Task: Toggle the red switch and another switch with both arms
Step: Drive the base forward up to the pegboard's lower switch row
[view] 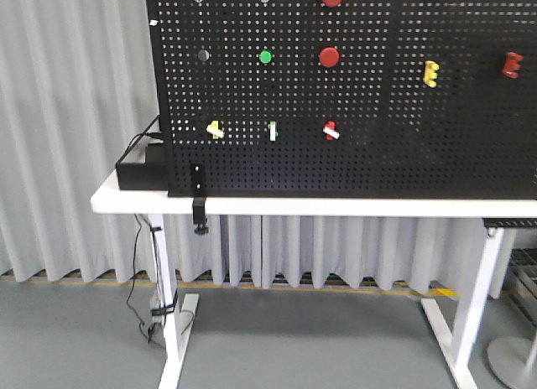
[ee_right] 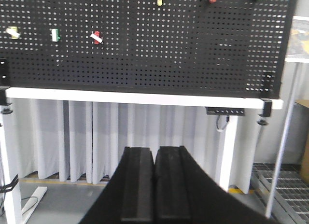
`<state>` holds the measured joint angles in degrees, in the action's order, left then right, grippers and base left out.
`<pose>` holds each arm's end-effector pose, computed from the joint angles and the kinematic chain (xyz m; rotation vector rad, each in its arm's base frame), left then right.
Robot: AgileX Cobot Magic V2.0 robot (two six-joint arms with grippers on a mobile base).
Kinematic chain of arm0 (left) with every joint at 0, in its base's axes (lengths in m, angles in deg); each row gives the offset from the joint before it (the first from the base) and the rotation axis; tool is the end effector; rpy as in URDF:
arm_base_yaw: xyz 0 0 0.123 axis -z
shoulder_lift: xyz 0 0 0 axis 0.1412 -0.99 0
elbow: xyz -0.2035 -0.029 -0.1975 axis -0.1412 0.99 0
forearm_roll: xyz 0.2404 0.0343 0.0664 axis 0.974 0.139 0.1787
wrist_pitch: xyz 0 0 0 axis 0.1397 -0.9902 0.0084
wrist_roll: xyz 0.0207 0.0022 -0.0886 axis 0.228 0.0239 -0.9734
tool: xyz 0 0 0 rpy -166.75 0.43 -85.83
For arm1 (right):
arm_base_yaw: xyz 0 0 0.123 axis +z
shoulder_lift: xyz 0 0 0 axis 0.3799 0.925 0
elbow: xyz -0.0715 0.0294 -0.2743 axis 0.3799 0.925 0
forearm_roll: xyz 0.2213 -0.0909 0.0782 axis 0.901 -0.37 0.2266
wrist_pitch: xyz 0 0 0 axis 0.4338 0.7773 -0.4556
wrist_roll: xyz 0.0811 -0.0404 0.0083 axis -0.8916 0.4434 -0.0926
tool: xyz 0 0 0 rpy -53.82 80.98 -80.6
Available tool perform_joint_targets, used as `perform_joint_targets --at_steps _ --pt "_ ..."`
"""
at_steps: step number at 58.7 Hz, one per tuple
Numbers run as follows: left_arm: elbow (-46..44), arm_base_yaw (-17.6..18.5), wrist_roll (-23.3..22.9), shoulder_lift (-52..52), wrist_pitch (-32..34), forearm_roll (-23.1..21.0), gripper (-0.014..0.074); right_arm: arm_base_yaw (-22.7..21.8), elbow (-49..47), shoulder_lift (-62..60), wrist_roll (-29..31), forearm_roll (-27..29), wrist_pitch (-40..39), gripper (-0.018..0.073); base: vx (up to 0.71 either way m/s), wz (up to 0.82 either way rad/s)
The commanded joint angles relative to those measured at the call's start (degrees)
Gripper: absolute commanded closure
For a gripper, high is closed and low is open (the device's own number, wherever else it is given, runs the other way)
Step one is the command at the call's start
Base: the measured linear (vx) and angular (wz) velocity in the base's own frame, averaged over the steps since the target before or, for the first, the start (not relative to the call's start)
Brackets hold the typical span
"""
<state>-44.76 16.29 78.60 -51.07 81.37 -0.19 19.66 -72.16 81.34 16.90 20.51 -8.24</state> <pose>0.0562 -0.0081 0.1954 0.0019 1.6048 -0.2216 0.0566 -0.0027 0.2024 -0.0212 1.5125 -0.0992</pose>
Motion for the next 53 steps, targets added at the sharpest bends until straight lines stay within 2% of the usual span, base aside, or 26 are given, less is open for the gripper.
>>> perform_joint_targets --at_steps 1,53 --pt "1.0 -0.1 -0.6 0.5 5.1 -0.5 0.0594 -0.4 0.3 -0.7 0.5 -0.5 -4.6 0.0566 0.46 0.01" --pt "1.0 -0.1 -0.6 0.5 5.1 -0.5 0.0594 -0.4 0.3 -0.6 0.5 -0.5 -4.6 0.0566 0.44 -0.02"
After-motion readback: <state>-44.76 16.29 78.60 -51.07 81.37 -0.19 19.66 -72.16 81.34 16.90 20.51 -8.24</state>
